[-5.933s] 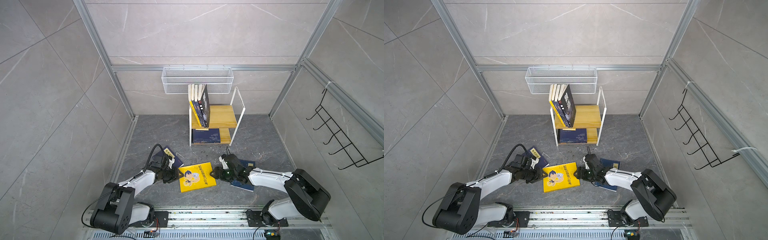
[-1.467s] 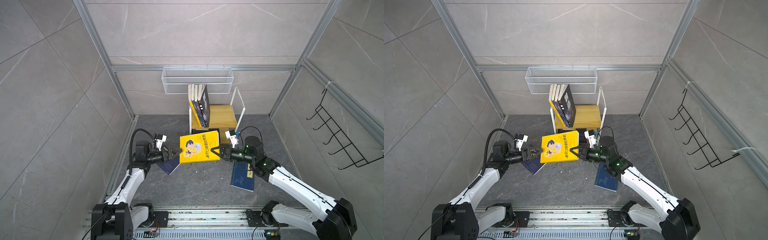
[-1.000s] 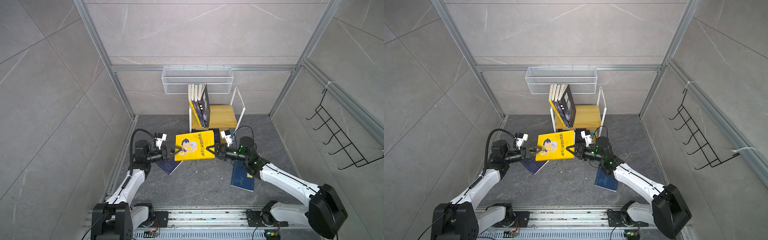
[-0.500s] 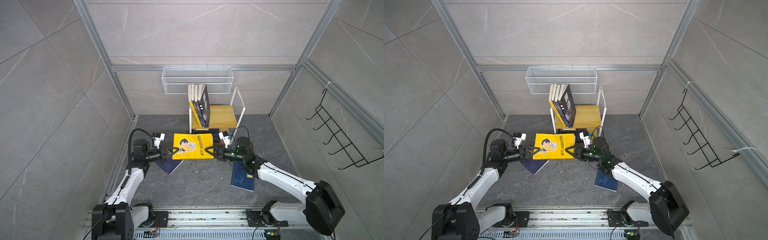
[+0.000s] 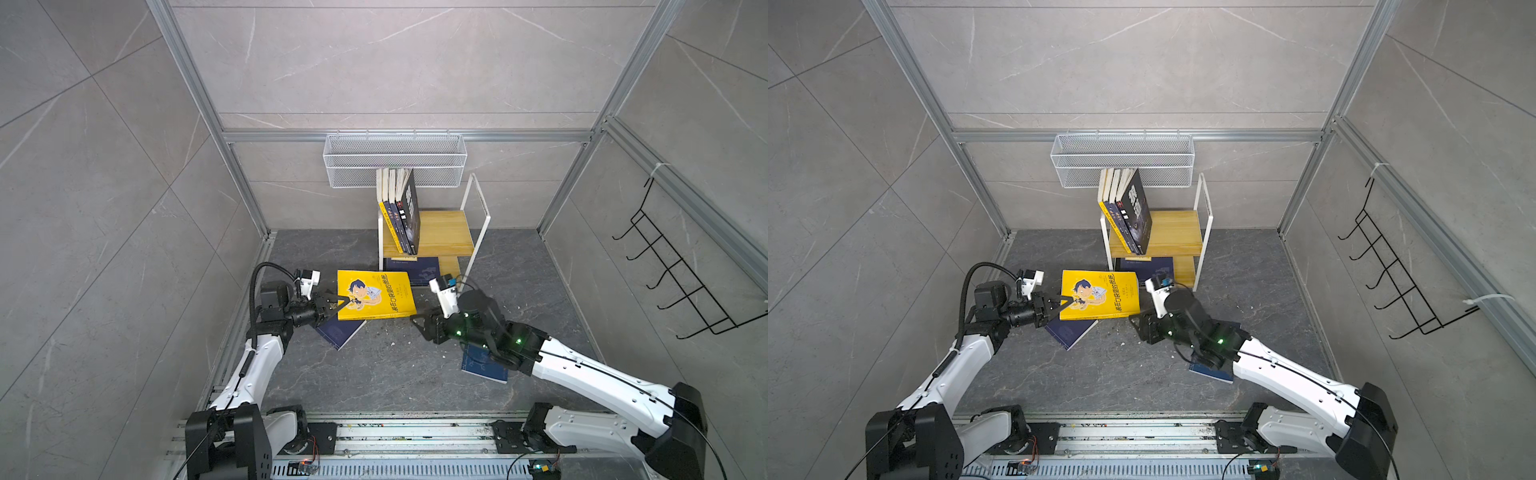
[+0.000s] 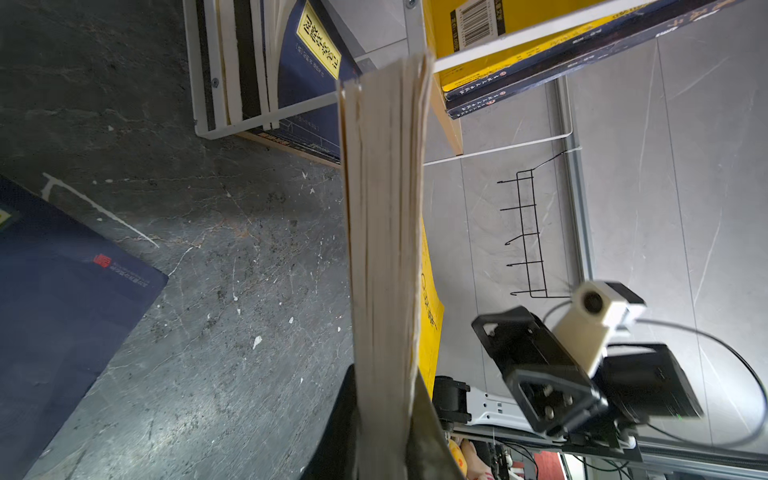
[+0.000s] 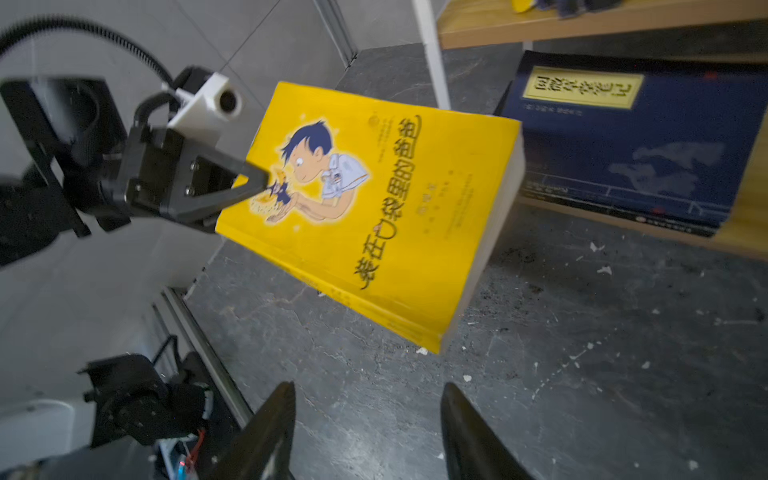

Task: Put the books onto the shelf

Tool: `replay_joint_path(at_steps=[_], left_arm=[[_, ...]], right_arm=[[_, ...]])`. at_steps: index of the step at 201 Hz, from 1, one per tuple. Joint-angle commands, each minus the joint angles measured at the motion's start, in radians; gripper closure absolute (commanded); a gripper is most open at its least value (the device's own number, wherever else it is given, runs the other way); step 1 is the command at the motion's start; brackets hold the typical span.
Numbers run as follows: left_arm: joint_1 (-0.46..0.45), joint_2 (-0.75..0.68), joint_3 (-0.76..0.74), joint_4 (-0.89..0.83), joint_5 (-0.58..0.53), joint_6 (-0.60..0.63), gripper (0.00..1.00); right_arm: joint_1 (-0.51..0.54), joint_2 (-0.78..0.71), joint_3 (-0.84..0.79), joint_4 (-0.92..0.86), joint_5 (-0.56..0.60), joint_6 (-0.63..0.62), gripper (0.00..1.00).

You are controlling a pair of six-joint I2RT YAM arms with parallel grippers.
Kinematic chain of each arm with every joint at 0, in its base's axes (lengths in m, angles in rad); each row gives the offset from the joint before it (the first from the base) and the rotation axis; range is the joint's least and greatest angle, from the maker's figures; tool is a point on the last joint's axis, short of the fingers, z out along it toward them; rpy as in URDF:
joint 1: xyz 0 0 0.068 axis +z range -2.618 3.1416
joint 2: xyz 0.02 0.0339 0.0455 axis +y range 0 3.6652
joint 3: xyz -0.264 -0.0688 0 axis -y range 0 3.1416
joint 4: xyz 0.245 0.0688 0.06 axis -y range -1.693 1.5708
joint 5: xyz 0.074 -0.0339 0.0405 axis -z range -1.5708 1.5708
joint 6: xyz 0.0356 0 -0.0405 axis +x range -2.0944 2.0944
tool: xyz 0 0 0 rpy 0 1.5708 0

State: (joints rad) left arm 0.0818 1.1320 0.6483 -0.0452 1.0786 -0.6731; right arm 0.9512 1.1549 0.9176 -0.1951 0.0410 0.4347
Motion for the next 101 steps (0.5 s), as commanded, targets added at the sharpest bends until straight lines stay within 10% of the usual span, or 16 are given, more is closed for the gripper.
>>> replay_joint_path(at_steps=[1,101], left_arm=[[0.010,-0.006,0.063,0.001,0.036,0.041,1.00],[0.010,0.017,0.107,-0.120,0.029,0.107,1.00]], right_arm=[[0.111,0.081,0.075,-0.080,0.293,-0.220,0.42],[0.386,0.511,0.340,0.008,0.755,-0.838,0.38]])
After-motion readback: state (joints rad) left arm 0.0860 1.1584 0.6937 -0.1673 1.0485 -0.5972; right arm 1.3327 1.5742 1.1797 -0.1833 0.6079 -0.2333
